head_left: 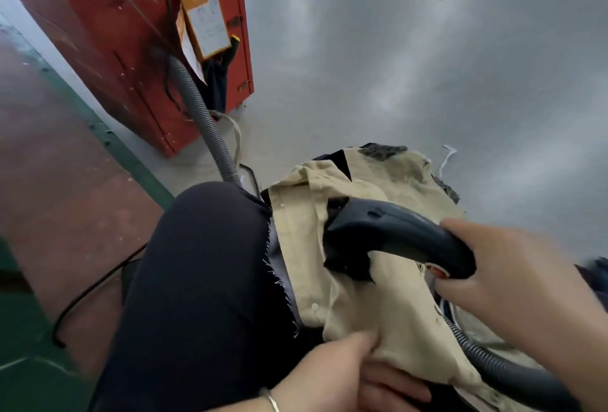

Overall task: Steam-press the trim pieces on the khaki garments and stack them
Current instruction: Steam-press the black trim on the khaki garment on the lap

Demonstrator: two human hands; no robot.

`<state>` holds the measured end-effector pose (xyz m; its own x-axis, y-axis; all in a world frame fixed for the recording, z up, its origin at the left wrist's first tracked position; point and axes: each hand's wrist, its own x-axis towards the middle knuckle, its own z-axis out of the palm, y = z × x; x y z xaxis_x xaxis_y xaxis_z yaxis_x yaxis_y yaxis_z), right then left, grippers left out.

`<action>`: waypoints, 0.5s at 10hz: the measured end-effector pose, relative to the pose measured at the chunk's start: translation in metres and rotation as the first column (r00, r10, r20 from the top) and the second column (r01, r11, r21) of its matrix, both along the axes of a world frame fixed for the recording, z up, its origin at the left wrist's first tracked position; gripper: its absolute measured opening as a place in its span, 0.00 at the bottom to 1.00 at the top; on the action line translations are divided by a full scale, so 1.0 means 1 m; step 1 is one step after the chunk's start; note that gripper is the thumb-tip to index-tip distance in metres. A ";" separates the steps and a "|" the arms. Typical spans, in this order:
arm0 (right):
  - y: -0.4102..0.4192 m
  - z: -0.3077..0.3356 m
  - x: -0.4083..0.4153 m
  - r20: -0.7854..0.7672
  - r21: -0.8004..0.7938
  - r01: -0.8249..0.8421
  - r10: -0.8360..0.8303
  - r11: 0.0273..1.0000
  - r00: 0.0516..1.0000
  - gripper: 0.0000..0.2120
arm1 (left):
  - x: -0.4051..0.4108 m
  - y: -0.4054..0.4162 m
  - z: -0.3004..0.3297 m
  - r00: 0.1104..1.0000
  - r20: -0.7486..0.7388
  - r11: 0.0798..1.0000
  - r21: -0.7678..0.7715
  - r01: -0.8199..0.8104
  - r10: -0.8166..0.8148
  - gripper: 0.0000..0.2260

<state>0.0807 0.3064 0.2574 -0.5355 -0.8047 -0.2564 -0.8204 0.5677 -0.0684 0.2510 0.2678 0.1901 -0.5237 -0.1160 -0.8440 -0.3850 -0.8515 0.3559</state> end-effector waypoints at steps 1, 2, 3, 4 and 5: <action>-0.002 -0.005 0.000 -0.003 -0.023 0.005 -0.006 1.000 1.000 0.11 | 0.010 -0.007 0.009 0.828 0.176 0.451 -0.769 0.453 -0.532 0.24; -0.004 -0.007 0.000 -0.022 0.000 0.007 -0.007 1.000 1.000 0.12 | 0.016 -0.034 0.021 0.808 0.424 -0.529 -0.832 0.167 -0.410 0.11; -0.005 -0.007 -0.002 -0.020 0.009 0.023 -0.023 1.000 1.000 0.11 | 0.009 -0.048 0.002 0.838 0.514 -0.710 -0.659 0.248 -0.185 0.11; -0.004 -0.009 -0.003 -0.027 0.017 0.039 -0.039 0.999 0.999 0.11 | 0.008 -0.040 -0.024 0.820 0.557 -0.733 -0.612 0.297 -0.133 0.13; -0.006 -0.011 -0.001 -0.059 0.019 0.051 -0.049 0.999 0.997 0.12 | 0.008 -0.032 -0.037 0.852 0.509 -0.759 -0.600 0.252 -0.120 0.11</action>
